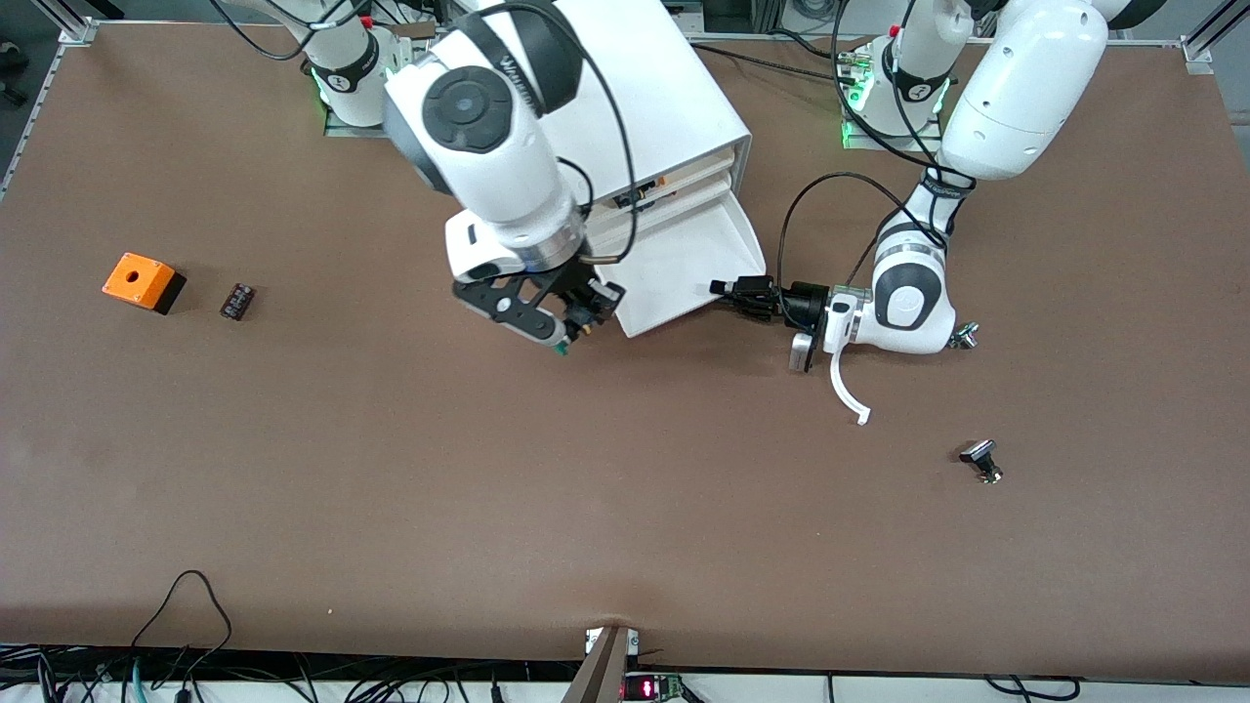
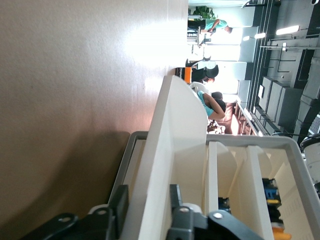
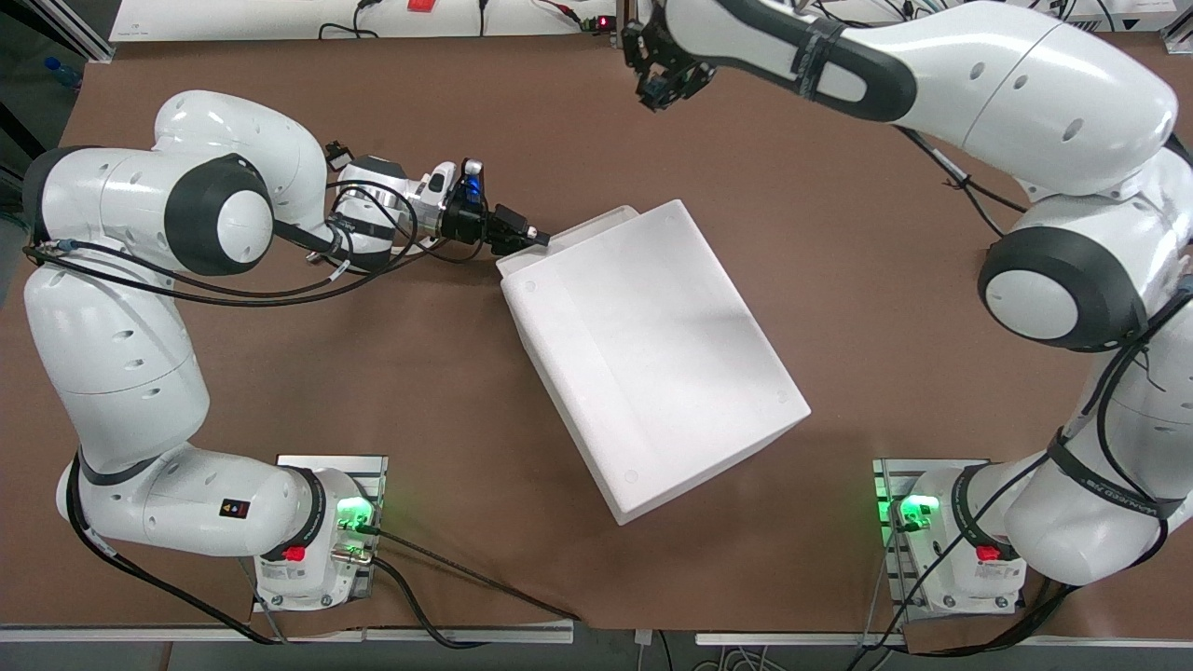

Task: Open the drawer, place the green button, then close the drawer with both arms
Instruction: 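Pull the drawer wider with the left gripper while the right gripper carries button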

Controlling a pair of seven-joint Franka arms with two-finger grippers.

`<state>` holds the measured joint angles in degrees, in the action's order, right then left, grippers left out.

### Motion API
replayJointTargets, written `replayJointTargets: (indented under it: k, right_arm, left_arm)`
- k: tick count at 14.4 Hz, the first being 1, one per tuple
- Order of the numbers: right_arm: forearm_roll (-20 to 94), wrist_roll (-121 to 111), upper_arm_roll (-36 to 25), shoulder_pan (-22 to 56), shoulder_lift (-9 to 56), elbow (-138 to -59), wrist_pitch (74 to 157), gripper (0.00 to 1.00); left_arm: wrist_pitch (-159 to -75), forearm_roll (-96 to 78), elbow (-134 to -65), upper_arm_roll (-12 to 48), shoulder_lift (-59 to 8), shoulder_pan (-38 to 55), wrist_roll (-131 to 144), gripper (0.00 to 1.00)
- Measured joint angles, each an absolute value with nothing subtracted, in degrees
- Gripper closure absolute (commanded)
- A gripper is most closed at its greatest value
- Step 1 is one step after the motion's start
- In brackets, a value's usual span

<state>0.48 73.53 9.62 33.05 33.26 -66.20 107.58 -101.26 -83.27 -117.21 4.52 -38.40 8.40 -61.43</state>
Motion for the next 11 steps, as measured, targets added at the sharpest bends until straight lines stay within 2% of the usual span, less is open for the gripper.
replayJointTargets:
  k: [5, 11]
  right_arm:
    - [0.3, 86.4, 9.3, 37.6, 38.9, -63.0, 110.3, 1.0]
    - [-5.4, 96.1, 9.2, 42.6, 44.8, -62.9, 112.4, 1.0]
  left_arm:
    - [-101.2, -79.6, -114.4, 4.4, -36.8, 6.1, -50.4, 0.0]
    - [-97.4, -60.9, -102.9, 4.2, -33.3, 1.3, -23.7, 0.0]
